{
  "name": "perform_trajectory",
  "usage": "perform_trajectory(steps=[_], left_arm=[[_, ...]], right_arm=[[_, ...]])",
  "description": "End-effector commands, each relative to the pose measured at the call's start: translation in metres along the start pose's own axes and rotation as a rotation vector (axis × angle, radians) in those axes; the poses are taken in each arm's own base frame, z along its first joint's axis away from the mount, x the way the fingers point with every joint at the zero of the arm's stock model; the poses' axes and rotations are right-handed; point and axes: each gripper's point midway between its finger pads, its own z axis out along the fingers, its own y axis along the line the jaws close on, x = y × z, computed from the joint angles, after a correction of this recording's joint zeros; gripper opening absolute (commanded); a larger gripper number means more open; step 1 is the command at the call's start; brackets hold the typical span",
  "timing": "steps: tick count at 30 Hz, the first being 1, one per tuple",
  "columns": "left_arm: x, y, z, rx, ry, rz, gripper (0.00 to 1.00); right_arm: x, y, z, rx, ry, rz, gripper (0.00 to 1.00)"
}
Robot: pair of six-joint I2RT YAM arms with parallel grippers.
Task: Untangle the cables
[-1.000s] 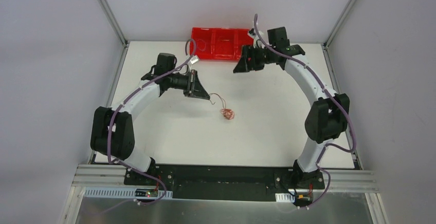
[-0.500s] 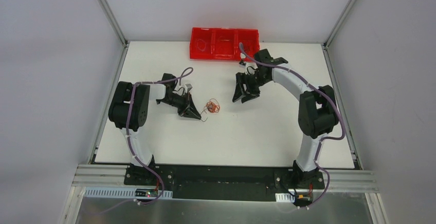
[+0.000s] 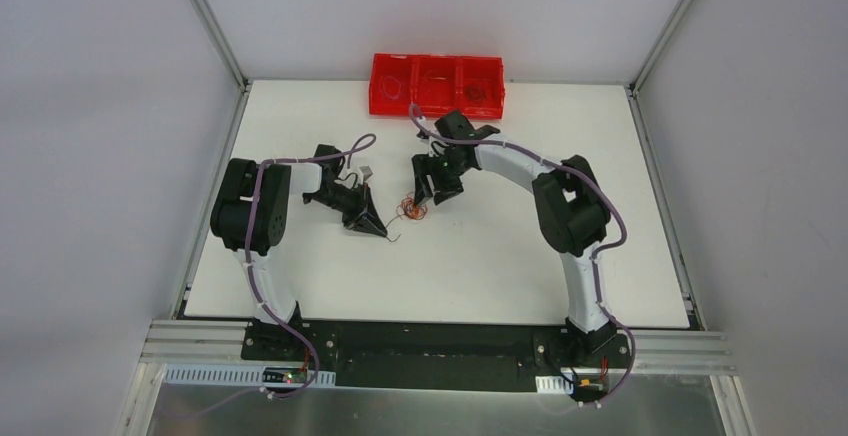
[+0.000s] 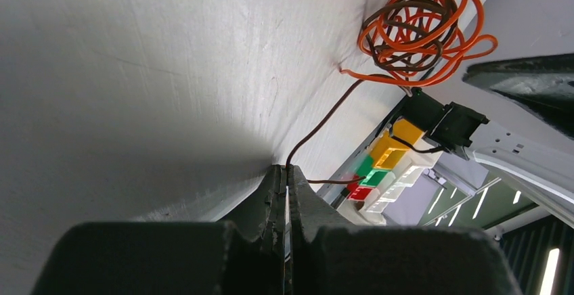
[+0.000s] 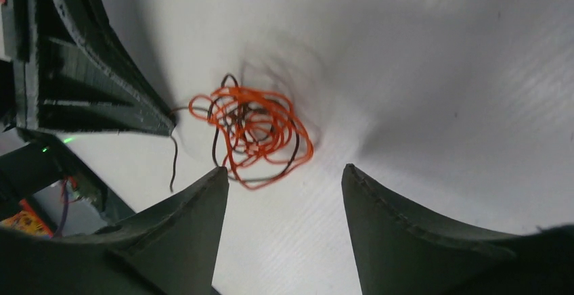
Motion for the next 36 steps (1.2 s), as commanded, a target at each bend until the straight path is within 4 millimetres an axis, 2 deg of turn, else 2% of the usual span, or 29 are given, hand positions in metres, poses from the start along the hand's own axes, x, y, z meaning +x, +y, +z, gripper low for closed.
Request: perform_trajectory(steps=[1, 5, 8, 9, 12, 15, 17, 20, 24, 27, 28, 33, 36], left_arm=[[0.001, -0.001, -0.005, -0.015, 0.002, 0.032, 0.00], [0.002, -0.003, -0.008, -0.017, -0.001, 0.044, 0.00], [0.002, -0.007, -0.014, -0.007, -0.014, 0.046, 0.00], [0.002, -0.007, -0.017, 0.000, -0.019, 0.038, 0.00], [0.000, -0.002, -0.029, 0.016, -0.049, -0.002, 0.00], [-0.001, 0.007, -0.045, 0.019, -0.079, -0.026, 0.00], [0.003, 0.011, -0.053, 0.015, -0.082, -0.034, 0.00], [0.005, 0.016, -0.070, 0.009, -0.105, -0.037, 0.00], [0.010, 0.021, -0.089, -0.020, -0.124, -0.027, 0.00], [0.011, 0.027, -0.101, -0.046, -0.143, -0.017, 0.00], [0.011, 0.028, -0.105, -0.055, -0.146, -0.016, 0.00], [0.012, 0.036, -0.123, -0.114, -0.171, -0.020, 0.00], [0.009, 0.048, -0.138, -0.159, -0.187, -0.006, 0.00]], right_arm=[[-0.036, -0.002, 0.017, 0.128, -0.094, -0.116, 0.65], [-0.026, -0.003, 0.033, 0.198, -0.046, -0.166, 0.63], [-0.016, -0.016, 0.038, 0.289, -0.008, -0.234, 0.57], [-0.012, -0.022, 0.038, 0.328, 0.006, -0.263, 0.53], [-0.001, -0.044, 0.028, 0.431, 0.042, -0.332, 0.32], [0.004, -0.067, 0.006, 0.516, 0.051, -0.354, 0.11], [0.002, -0.084, -0.015, 0.566, 0.041, -0.337, 0.05], [-0.001, -0.119, -0.050, 0.640, 0.025, -0.284, 0.05], [0.005, -0.164, -0.094, 0.681, 0.020, -0.161, 0.07], [0.012, -0.181, -0.120, 0.667, 0.008, -0.080, 0.07], [0.013, -0.188, -0.130, 0.661, -0.005, -0.048, 0.00], [0.024, -0.205, -0.164, 0.658, -0.024, 0.018, 0.00], [0.031, -0.224, -0.195, 0.694, -0.054, 0.039, 0.00]])
